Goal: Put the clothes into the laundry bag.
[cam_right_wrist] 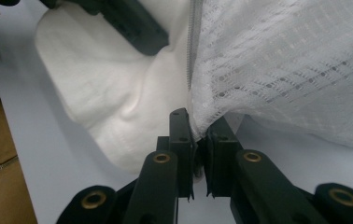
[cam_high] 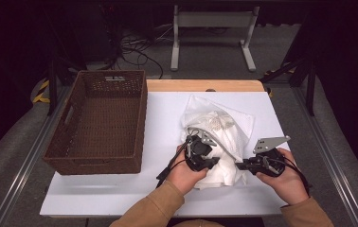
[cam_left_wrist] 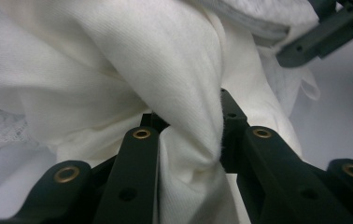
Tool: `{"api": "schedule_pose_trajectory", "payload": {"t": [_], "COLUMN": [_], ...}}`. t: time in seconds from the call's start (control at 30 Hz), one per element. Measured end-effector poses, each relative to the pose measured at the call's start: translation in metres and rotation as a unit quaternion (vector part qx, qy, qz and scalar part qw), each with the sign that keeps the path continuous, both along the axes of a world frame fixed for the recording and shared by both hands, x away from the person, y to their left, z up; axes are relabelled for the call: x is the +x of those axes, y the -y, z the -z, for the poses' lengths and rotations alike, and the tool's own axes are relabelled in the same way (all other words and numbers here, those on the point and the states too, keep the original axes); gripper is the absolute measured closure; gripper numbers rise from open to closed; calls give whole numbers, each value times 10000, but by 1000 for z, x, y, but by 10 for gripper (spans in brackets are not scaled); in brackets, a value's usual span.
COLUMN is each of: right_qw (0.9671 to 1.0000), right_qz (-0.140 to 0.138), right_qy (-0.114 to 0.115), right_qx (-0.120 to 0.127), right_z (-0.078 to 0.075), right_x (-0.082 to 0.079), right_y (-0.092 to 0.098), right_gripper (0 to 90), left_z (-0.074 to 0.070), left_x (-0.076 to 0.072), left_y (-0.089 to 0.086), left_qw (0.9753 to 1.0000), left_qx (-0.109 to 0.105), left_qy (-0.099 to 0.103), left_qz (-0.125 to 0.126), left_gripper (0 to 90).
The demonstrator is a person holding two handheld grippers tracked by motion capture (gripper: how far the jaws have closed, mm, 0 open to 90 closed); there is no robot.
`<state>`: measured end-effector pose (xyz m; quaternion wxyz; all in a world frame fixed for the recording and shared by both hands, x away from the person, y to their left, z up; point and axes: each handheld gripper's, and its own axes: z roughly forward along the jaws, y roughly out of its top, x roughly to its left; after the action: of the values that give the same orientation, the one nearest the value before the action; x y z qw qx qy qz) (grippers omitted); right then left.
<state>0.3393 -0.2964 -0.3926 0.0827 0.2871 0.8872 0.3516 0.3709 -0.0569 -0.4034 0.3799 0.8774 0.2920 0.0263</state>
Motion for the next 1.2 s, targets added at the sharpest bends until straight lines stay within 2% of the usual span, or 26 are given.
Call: {"api": "schedule_pose_trajectory", "payload": {"t": [0.27,0.53,0.77,0.9,0.93,1.07,1.2], "right_qw": [9996,9984,9973,9972,9974,9978,9983], "right_qz": [-239,-487,-602,-607,-585,-456,-284], "right_qy": [-44,-124,-209,-211,-211,-274,-283], "right_qx": [-135,-252,-362,-381,-371,-392,-419], "right_z": [-1,-1,0,0,0,0,2], "right_x": [-7,-15,-22,-24,-24,-22,-20], "right_y": [0,-1,-1,3,4,10,16], "right_gripper": [841,842,845,847,848,848,847], "left_z": [-3,-4,-2,-2,-3,-4,-4], "left_x": [12,25,40,44,45,43,38], "left_y": [6,9,6,5,5,8,7], "left_qw": [9997,9983,9950,9935,9939,9948,9976], "left_qx": [-83,-193,-384,-407,-358,-364,-277], "left_qy": [82,159,164,274,308,189,-7], "left_qz": [-226,-527,-907,-1027,-998,-929,-636], "left_gripper": [747,747,746,745,745,731,683]}}
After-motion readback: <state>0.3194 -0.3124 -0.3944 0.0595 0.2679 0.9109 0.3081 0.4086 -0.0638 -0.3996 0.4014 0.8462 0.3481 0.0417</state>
